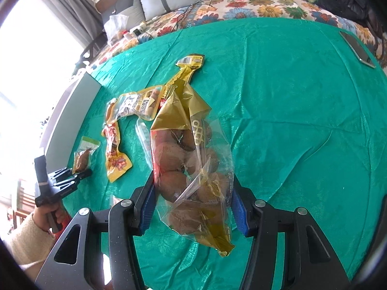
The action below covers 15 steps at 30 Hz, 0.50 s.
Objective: Organize snacks
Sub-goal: 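Carry meat pack and gold bag into the white box and open both grippers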
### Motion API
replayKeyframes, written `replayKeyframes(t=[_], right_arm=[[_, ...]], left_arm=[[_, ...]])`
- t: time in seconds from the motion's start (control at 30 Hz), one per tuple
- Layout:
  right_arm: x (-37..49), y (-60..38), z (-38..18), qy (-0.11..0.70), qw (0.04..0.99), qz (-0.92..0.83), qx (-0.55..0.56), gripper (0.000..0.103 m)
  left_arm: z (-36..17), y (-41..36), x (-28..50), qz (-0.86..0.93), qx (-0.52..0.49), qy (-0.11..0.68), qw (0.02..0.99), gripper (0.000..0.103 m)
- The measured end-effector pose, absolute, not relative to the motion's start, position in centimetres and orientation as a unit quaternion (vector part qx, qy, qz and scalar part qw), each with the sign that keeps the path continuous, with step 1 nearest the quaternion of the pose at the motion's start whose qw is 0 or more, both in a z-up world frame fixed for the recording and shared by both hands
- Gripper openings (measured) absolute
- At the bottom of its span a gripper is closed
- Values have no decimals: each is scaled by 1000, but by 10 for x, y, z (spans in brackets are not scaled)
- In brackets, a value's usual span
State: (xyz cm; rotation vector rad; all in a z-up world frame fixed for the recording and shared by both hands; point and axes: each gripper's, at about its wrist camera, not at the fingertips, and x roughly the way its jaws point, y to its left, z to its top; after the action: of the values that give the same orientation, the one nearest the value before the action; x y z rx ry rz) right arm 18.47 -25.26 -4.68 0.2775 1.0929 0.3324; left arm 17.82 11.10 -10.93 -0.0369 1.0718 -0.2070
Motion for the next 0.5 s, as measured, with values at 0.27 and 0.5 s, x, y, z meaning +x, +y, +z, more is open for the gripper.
replayKeyframes(t=[0.27,0.5], right_arm=[[206,-173,-10,492,819,241,169,57],[258,21,51,471,775,379,184,57]], left_arm=[[-38,164,154,-107,-142,440,880,28],[34,294,133,6,-165,390,906,29]])
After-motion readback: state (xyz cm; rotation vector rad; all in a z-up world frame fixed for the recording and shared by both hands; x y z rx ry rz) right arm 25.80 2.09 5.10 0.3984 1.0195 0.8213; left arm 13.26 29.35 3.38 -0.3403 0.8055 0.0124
